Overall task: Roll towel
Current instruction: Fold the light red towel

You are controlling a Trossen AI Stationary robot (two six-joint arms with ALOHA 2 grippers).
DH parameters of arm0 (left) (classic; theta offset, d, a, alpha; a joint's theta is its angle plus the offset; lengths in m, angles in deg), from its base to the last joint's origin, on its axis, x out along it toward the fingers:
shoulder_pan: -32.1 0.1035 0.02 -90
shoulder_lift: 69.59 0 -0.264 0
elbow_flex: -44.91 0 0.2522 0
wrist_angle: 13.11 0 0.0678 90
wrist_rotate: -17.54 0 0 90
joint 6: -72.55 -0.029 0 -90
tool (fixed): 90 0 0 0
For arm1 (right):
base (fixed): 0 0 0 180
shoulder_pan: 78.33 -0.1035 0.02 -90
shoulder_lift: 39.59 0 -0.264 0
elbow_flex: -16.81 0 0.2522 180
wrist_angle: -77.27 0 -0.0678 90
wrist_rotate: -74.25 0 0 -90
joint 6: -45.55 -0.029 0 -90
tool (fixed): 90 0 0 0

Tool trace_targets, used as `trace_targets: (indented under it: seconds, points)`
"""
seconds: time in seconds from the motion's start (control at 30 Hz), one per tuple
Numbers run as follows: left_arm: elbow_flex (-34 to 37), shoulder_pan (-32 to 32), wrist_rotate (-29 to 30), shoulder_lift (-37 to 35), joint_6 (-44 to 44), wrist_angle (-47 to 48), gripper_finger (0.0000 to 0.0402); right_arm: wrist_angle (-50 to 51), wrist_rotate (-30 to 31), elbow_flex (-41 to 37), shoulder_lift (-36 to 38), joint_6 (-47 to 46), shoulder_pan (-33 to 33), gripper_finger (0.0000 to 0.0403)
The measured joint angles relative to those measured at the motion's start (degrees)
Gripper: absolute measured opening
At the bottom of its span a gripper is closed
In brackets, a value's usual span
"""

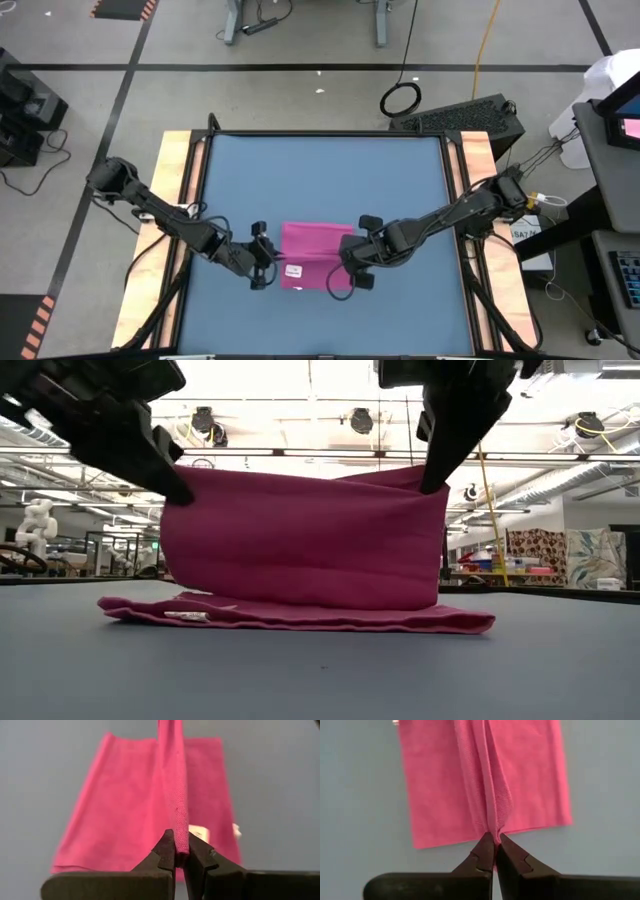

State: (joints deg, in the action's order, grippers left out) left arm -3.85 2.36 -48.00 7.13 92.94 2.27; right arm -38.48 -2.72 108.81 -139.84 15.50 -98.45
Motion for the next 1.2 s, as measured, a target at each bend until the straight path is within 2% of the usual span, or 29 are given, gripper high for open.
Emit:
trace_targets:
  seconds: [0.23,0.4,0.67,0.9,1.03,1.2]
  points:
    - [0.02,1.76,9.66,-1.77,-6.08,0.47,0.0018,2.51,4.48,0.0,0.37,5.25,3.76,0.0002]
    - [0.02,4.73,13.27,-5.12,-11.14,0.32,0.0018,3.27,5.09,0.0,0.77,9.42,7.87,0.0002]
    - [0.02,10.75,13.78,-11.43,-18.75,0.09,0.0018,3.24,5.1,0.0,6.3,16.06,13.99,0.0002]
    - [0.02,14.51,13.17,-13.09,-22.22,-0.51,0.0018,3.11,5.04,0.0,11.88,20.5,17.83,0.0002]
    - [0.02,15.11,12.54,-13.09,-22.76,-2.39,0.0018,2.89,4.81,0.0,14.07,20.86,18.81,0.0002]
    - [0.02,14.73,9.05,-13.09,-22.03,-2.66,0.0018,3.55,4.43,-0.02,14.31,18.54,17.46,0.0002]
